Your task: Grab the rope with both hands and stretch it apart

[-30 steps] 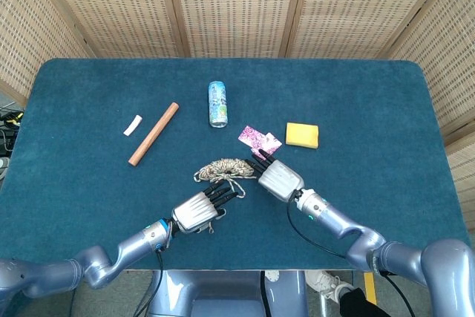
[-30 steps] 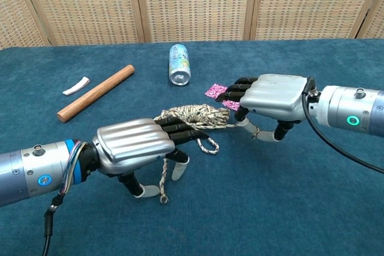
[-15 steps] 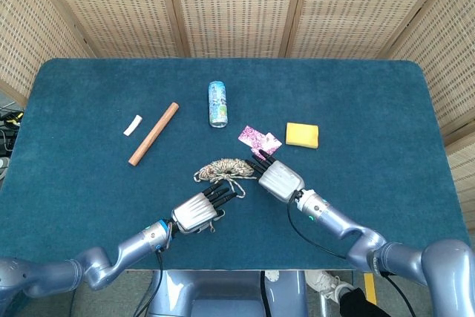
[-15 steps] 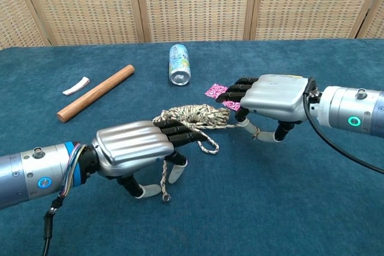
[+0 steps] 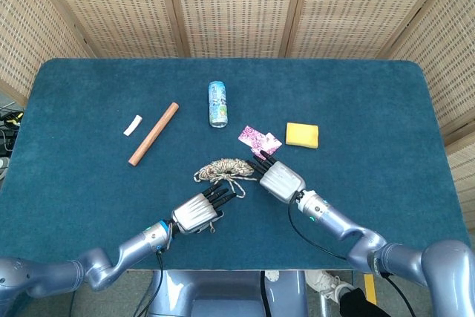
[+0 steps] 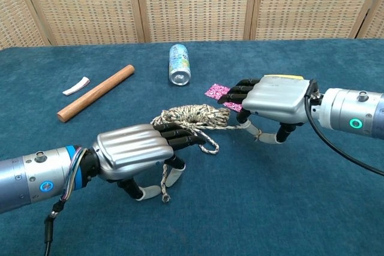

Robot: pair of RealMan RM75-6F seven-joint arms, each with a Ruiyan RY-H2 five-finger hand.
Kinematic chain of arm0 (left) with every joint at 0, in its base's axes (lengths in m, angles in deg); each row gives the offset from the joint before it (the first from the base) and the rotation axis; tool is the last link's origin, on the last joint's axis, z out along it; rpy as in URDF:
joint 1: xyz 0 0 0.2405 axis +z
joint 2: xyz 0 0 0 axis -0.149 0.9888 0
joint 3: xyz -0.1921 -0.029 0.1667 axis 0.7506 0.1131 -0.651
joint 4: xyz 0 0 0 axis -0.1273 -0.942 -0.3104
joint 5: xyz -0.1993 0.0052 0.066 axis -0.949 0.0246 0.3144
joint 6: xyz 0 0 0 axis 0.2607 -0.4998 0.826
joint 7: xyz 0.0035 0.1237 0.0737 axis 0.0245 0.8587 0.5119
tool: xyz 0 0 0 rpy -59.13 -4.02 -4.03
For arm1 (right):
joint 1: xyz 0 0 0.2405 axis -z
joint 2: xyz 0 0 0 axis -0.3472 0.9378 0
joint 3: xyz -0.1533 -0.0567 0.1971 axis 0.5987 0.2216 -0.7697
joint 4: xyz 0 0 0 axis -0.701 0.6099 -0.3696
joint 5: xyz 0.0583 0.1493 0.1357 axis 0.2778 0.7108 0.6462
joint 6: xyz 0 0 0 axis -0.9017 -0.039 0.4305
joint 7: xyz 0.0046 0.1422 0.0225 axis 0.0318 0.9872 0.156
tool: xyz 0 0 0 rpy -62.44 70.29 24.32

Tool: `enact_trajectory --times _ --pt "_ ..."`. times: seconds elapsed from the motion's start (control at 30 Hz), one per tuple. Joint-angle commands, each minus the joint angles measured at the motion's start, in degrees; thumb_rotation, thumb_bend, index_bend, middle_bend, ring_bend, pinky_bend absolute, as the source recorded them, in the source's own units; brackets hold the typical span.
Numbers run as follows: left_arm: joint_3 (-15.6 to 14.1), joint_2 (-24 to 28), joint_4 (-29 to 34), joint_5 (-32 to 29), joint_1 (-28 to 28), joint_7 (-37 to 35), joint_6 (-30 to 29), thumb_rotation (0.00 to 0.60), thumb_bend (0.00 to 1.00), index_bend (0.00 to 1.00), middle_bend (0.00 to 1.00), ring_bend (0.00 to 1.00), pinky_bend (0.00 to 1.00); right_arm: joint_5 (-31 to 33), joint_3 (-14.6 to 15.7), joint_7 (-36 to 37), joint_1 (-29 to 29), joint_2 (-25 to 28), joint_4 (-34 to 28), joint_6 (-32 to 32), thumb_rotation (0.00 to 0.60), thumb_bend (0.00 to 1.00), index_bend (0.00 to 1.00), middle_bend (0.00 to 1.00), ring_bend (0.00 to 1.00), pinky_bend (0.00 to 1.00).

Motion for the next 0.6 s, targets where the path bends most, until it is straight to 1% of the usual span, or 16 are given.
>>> enact_trajectory --times 0.03,0.2,0.37,0.6 --pt "-0.07 -0.14 -0.2 -0.07 -0.06 0.01 -0.1 0.6 0.38 0.54 0.0 0.0 0.0 -0.03 0.03 0.02 0.01 -0.05 0.09 0.01 0.6 0.53 0.66 0.04 0.0 0.0" --pt "-0.2 -0.45 -0.5 -0.37 -0.15 -0.01 -0.22 0.6 0.42 0.57 0.0 0.0 0.0 -0.1 0.11 0.33 0.06 -0.25 0.41 0.06 0.6 0.53 0.66 0.04 0.0 0.0" --pt "-0.36 -0.65 -0.67 -0.51 -0.17 0.04 -0.46 0.6 0.43 0.59 0.0 0.0 0.0 -0.16 0.22 0.67 0.17 -0.36 0.67 0.12 0.6 0.53 0.66 0.04 0.0 0.0" --pt "-0.38 0.19 -0.21 -0.72 0.08 -0.11 -1.55 0.6 0.43 0.65 0.0 0.0 0.0 -0.48 0.51 1.5 0.6 -0.41 1.23 0.83 0.6 0.53 0.66 0.04 0.0 0.0"
